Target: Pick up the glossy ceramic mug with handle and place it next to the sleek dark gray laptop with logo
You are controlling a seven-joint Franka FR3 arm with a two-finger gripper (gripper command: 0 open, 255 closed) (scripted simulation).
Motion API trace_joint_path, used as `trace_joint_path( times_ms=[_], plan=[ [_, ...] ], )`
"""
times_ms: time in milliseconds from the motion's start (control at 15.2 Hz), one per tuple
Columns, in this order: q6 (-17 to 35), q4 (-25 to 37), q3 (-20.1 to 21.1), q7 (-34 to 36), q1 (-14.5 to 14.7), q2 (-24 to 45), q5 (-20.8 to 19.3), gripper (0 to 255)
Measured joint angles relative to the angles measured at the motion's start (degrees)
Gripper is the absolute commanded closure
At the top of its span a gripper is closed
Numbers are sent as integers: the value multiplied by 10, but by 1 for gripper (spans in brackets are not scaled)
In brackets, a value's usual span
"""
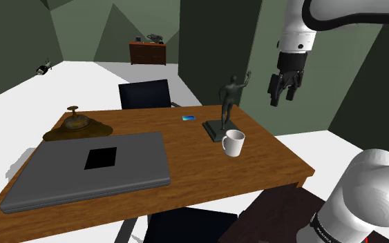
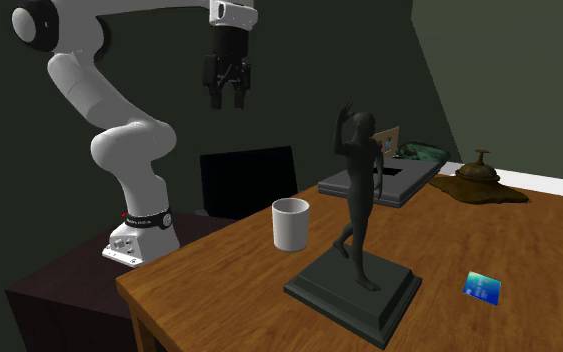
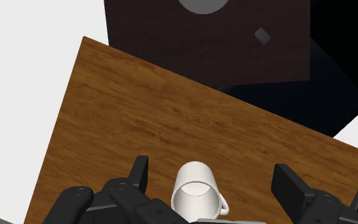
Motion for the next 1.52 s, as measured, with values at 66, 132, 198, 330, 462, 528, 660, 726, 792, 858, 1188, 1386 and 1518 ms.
trace_joint_path(
  times_ms=[66,132,198,330,462,528,660,726,792,858,1188,1386,1518],
  plan=[
    [0,0,0,0,0,0,0,0],
    [9,-6,-3,-1,-1,3,0,0],
    [23,-11,-8,-3,-2,12,-1,0],
    [62,-33,-17,-5,-4,28,0,0],
    [100,-43,-27,-7,-6,55,1,0],
    [117,-43,-31,-8,-6,71,3,0],
    [160,-57,-42,-13,-7,99,5,0],
    [182,-67,-46,-14,-8,112,7,0],
    [196,-72,-52,-17,-9,120,8,0],
    [216,-68,-56,-19,-8,144,12,0],
    [308,-71,-83,-41,-9,232,30,0],
    [362,-64,-93,-52,-4,292,50,0],
    [378,-64,-97,-58,-4,309,55,0]
  ],
)
